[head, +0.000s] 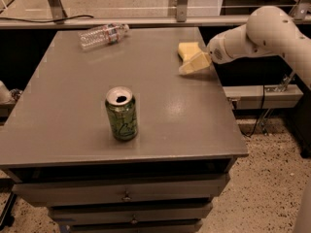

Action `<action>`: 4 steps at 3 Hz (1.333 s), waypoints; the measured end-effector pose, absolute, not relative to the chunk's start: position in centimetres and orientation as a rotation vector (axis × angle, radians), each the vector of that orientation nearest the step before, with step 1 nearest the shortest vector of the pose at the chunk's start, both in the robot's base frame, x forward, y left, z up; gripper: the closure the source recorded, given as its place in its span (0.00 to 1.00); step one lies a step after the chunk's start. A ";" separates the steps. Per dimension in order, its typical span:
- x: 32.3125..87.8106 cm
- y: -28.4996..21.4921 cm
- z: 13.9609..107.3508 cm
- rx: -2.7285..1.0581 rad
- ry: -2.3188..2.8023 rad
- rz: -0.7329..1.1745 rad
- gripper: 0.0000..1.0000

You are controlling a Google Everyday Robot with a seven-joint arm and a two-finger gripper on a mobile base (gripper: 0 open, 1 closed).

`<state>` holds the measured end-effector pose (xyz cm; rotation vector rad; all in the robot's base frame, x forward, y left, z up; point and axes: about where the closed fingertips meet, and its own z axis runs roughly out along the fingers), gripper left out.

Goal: Pick sponge

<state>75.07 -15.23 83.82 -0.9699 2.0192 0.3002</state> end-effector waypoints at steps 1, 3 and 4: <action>76.8 -16.5 84.6 -0.941 2.013 0.265 0.17; 76.8 -16.9 82.9 -0.885 2.076 0.300 0.64; 76.7 -16.8 83.2 -0.884 2.079 0.304 0.87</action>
Offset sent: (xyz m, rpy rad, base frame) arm 0.0258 -0.0290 0.0048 0.0176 0.0099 -0.0945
